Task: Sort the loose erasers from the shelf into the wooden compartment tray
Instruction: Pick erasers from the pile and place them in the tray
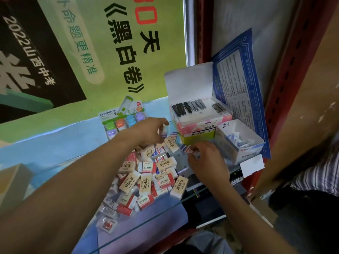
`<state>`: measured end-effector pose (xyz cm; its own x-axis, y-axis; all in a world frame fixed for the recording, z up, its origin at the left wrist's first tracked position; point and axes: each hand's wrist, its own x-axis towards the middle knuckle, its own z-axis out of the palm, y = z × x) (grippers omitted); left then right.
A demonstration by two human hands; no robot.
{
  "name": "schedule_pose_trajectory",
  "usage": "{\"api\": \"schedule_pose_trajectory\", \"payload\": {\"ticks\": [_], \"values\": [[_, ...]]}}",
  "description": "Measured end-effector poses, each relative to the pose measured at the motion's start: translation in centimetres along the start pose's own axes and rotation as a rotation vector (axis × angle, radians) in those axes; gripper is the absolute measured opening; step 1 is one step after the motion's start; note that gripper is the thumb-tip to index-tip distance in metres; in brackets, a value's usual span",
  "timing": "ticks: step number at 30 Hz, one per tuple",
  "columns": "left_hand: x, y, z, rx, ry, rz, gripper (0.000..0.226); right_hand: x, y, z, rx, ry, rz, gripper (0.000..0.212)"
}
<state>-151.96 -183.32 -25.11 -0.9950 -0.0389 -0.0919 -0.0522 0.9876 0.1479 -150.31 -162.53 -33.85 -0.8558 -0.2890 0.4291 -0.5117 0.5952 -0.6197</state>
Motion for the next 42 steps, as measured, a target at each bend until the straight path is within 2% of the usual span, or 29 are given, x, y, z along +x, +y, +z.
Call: {"api": "schedule_pose_trajectory", "payload": {"ticks": [2,4,7,10,12,18,22,25,28,31,37,42], "values": [[0.0,0.3,-0.3,-0.171,0.139,-0.011,0.059,-0.1,-0.2,0.1,-0.001,0.019,0.010,0.012],[0.2,1.0,-0.5,-0.307,0.182,-0.053,0.050,-0.1,-0.2,0.1,-0.009,0.024,0.012,0.011],[0.7,2.5,0.1,-0.239,0.017,-0.113,0.042,-0.1,0.0,0.2,-0.003,0.030,0.017,0.011],[1.1,3.6,0.6,-0.326,-0.010,-0.192,0.023,-0.1,0.1,0.4,0.004,0.035,0.015,0.012],[1.6,3.8,0.8,-0.400,0.010,-0.252,0.023,-0.1,0.2,0.5,0.000,0.036,0.014,0.013],[2.5,4.6,2.2,-0.210,0.093,-0.346,0.029,0.0,0.2,0.4,0.009,0.041,0.001,0.011],[2.2,4.6,2.3,-0.218,0.101,-0.348,0.030,0.0,0.2,0.4,0.023,0.033,0.001,0.012],[1.6,3.9,2.8,-0.374,0.174,-0.356,0.020,0.0,0.4,0.4,0.023,0.024,-0.008,0.012],[0.6,3.2,3.1,-0.624,0.372,-0.362,0.024,0.1,0.6,0.3,0.042,0.014,0.002,0.010],[-0.4,3.3,2.4,-0.757,0.547,-0.319,0.027,0.0,0.6,0.3,0.054,0.015,-0.001,0.010],[-3.5,3.7,0.9,-0.851,0.559,-0.317,0.031,-0.3,-0.1,-0.1,0.015,0.012,-0.031,0.016],[-9.5,3.4,0.4,-0.996,0.604,-0.285,0.029,-0.7,-2.3,-1.2,0.121,-0.005,0.015,0.019]]}}
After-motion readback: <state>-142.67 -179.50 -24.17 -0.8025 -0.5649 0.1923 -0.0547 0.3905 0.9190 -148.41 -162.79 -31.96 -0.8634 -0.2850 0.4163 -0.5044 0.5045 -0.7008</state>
